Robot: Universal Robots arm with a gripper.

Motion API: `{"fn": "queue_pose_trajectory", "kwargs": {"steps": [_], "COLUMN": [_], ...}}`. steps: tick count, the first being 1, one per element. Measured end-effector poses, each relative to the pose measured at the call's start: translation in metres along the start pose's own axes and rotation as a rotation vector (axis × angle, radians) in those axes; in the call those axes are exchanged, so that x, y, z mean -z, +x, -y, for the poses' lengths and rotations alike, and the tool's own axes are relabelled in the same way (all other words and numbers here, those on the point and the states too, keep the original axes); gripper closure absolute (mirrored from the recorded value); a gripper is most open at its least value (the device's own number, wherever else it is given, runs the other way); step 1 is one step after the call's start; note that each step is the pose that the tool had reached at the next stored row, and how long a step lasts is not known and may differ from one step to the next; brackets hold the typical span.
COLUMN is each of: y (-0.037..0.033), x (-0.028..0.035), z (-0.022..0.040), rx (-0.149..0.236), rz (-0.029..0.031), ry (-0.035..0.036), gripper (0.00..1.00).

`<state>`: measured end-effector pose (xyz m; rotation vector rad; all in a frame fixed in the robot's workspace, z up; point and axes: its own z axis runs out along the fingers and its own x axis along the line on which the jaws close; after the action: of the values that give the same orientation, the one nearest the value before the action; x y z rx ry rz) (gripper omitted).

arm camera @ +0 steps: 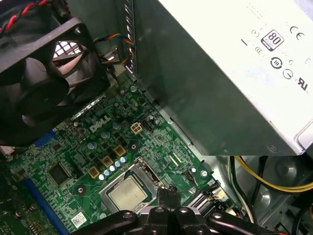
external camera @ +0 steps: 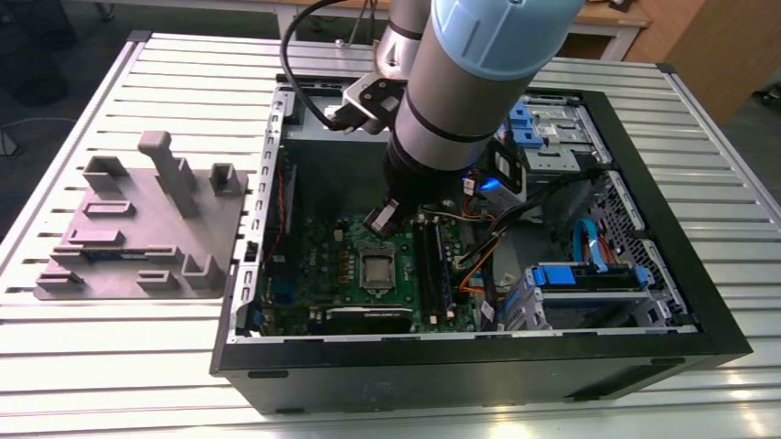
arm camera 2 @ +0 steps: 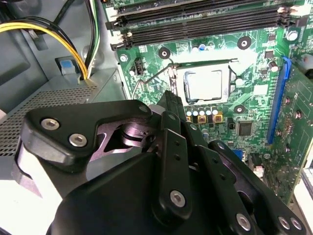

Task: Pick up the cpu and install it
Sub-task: 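Close the cpu cover, then install the first cpu locking lever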

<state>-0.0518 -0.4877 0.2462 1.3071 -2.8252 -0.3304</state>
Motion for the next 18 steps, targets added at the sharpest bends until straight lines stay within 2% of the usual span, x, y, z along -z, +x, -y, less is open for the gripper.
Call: {"fn": "queue_pose_trajectory", "kwargs": {"steps": [11,18], "y": [0.0001,-0.0055], "x": [0.0000,0.0001], "z": [0.0001,0.0038], "rx": [0.000,0.001], "rz": [-0.0001,0.0007], "ry": [-0.0001,-0.0007], "gripper": [0.90,0.90]}}
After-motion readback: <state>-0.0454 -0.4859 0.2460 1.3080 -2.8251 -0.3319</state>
